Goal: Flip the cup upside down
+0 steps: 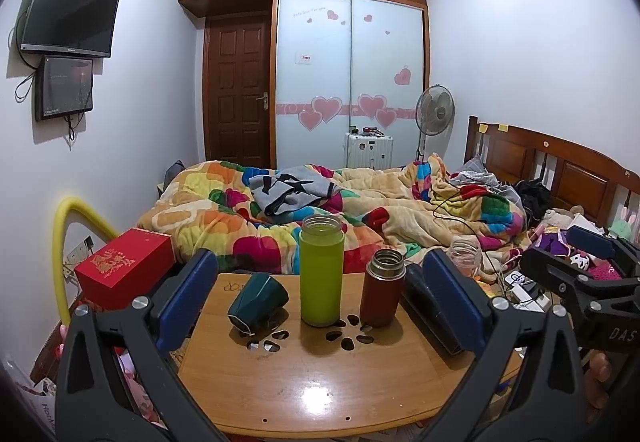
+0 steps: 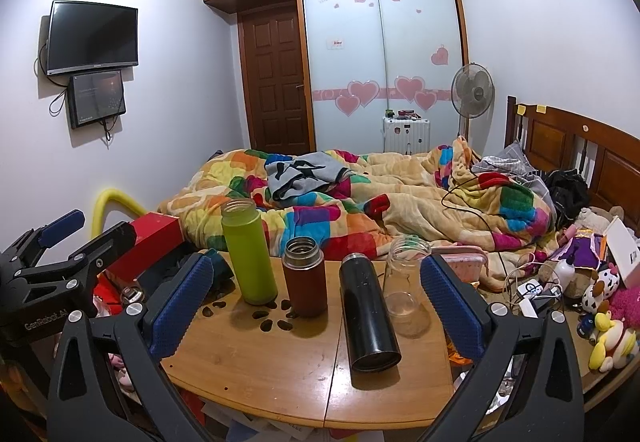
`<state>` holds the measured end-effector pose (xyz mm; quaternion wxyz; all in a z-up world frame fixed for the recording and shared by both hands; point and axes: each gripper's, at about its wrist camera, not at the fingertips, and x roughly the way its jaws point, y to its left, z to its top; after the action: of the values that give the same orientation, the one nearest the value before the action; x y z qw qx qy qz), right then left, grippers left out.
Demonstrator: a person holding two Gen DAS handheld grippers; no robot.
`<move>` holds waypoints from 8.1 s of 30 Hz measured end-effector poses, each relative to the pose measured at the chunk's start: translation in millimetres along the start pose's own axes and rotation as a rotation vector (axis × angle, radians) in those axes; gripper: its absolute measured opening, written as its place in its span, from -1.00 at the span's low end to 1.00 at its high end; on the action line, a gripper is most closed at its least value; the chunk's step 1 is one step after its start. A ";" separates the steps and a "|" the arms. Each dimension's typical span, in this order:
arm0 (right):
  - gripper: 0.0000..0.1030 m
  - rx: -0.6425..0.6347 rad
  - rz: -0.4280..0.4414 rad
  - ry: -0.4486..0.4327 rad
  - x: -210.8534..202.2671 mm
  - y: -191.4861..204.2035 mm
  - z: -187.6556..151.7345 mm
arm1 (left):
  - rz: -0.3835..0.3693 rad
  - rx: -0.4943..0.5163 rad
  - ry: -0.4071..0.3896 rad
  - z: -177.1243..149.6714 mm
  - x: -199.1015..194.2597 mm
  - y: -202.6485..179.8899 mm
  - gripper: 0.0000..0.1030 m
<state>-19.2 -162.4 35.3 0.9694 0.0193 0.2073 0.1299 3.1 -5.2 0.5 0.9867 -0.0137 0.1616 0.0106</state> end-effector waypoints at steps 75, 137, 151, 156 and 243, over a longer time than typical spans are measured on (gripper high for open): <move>1.00 0.075 -0.068 0.055 39.4 -58.5 -17.7 | -0.211 0.091 0.276 -58.4 145.1 -70.8 0.83; 0.79 -0.274 0.349 0.224 138.0 29.2 -139.6 | -0.468 0.046 0.536 -88.3 143.4 -20.7 0.25; 0.18 -0.337 0.359 0.242 164.8 54.1 -146.7 | -0.602 -0.200 0.577 -93.6 159.2 27.6 0.24; 0.18 -0.357 0.355 0.239 161.4 56.9 -146.9 | -0.609 -0.224 0.577 -93.3 158.7 33.8 0.29; 0.13 -0.271 0.308 0.190 114.8 50.2 -102.4 | -0.381 -0.102 0.463 -75.4 123.9 30.4 -0.60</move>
<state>27.9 -85.8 -99.2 0.9080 -0.0922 0.2728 0.3044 95.7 25.0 -111.2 0.9059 -0.0954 0.3760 -0.1698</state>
